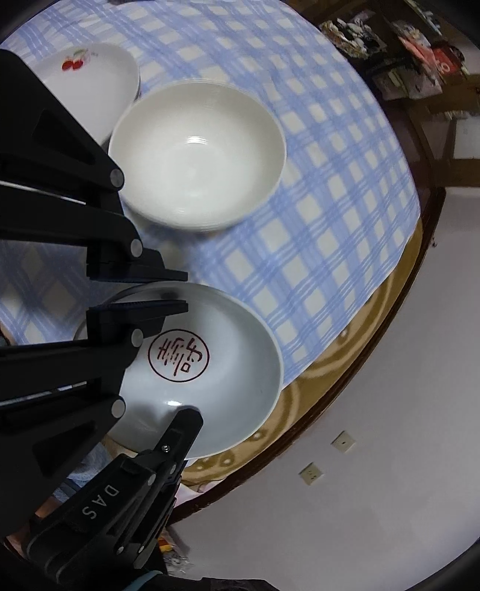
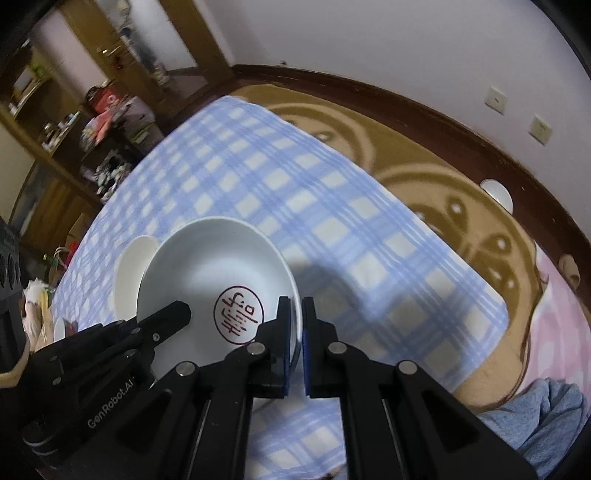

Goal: Organize plates and bowls
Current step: 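Carry the emblem bowl with both tools and lower it into the plain white bowl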

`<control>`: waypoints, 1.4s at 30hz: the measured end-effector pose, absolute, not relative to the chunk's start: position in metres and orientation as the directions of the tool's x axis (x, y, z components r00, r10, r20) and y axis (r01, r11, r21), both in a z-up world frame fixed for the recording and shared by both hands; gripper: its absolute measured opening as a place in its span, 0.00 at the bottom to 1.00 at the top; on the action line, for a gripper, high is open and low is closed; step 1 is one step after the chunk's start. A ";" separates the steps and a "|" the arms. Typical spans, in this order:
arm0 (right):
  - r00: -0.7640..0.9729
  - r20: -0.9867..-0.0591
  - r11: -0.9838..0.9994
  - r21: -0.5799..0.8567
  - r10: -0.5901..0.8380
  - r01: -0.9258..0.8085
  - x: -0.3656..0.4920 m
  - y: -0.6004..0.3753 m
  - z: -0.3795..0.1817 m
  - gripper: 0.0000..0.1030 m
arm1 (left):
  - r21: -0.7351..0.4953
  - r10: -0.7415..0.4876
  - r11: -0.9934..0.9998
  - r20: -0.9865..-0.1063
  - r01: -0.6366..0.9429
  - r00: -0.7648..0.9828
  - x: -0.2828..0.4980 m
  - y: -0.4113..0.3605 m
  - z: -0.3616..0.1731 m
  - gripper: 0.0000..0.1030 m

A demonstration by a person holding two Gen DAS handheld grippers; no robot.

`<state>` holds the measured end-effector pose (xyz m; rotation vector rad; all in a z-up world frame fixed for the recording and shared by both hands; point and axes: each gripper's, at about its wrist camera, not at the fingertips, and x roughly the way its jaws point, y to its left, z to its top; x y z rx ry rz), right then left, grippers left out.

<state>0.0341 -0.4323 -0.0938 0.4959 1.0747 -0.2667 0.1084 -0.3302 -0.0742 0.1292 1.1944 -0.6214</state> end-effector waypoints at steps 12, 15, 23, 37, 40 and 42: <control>0.507 -0.859 0.892 0.283 0.072 0.352 0.070 -0.376 -0.083 0.06 | -0.214 -0.351 0.879 -0.895 0.426 0.275 0.135 -0.269 -0.064 0.09; 0.518 -0.850 0.897 0.298 0.093 0.327 0.080 -0.364 -0.084 0.06 | -0.198 -0.331 0.892 -0.898 0.406 0.290 0.141 -0.256 -0.064 0.09; 0.515 -0.852 0.918 0.278 0.100 0.283 0.104 -0.331 -0.094 0.06 | -0.185 -0.293 0.921 -0.909 0.342 0.297 0.158 -0.225 -0.078 0.09; 0.473 -0.871 0.941 0.263 0.136 0.215 0.131 -0.305 -0.123 0.06 | -0.172 -0.249 0.944 -0.931 0.281 0.267 0.170 -0.205 -0.108 0.10; 0.465 -0.877 0.947 0.241 0.120 0.210 0.133 -0.304 -0.125 0.06 | -0.176 -0.253 0.942 -0.931 0.285 0.262 0.171 -0.205 -0.112 0.11; 0.461 -0.880 0.947 0.239 0.117 0.214 0.133 -0.304 -0.126 0.07 | -0.178 -0.255 0.942 -0.932 0.286 0.259 0.172 -0.206 -0.113 0.11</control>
